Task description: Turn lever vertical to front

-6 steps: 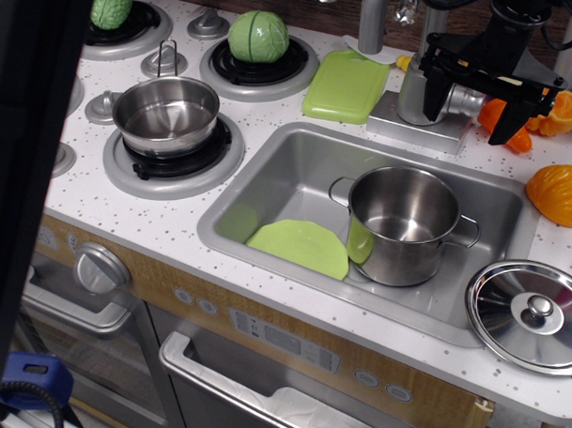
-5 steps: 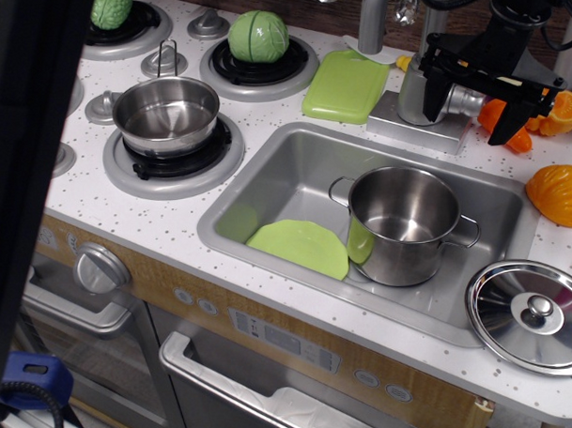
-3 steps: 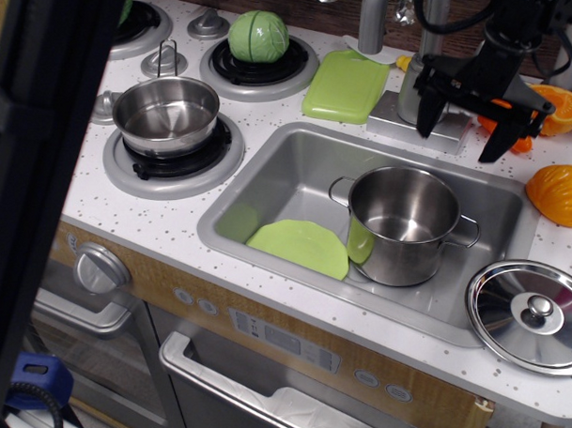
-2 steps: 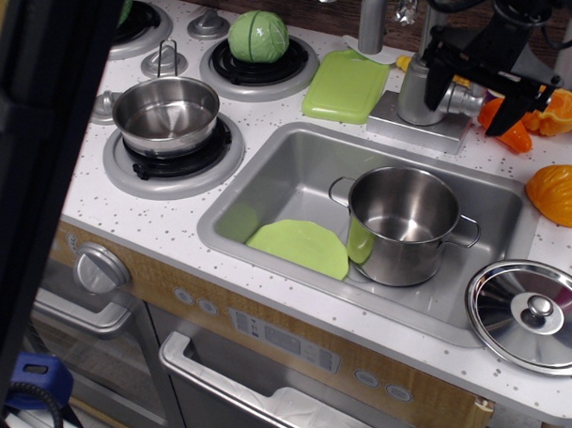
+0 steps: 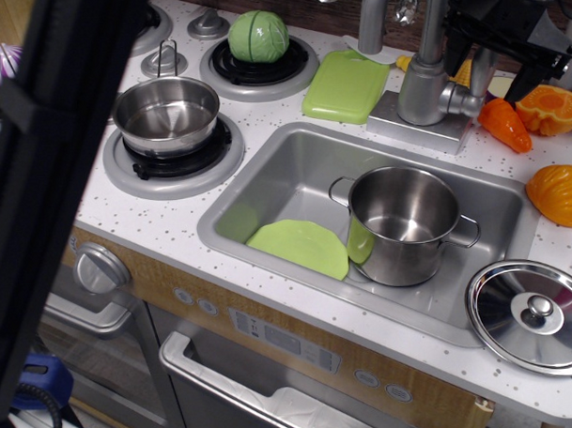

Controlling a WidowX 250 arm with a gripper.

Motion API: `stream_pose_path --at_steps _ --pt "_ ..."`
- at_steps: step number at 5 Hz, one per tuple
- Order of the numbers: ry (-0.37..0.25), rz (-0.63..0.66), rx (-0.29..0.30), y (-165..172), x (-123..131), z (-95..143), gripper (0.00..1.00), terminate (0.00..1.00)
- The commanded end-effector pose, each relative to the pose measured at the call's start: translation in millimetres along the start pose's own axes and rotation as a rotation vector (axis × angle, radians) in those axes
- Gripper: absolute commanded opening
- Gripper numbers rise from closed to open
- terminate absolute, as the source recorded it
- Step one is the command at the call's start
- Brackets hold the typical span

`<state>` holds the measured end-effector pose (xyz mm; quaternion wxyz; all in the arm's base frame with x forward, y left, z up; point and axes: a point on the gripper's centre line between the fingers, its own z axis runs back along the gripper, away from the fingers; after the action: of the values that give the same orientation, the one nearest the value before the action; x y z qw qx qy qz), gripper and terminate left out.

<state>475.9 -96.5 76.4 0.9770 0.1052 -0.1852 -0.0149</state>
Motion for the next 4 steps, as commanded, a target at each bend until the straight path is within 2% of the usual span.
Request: stream_pose_path --at_steps 1,2,4 --pt "-0.092 0.028 -0.005 10 27 20 1.0 0.0" --pt "-0.093 0.036 0.003 9 27 18 0.0 0.0" --pt "-0.027 0.102 0.015 -4 0 28 0.0 0.0"
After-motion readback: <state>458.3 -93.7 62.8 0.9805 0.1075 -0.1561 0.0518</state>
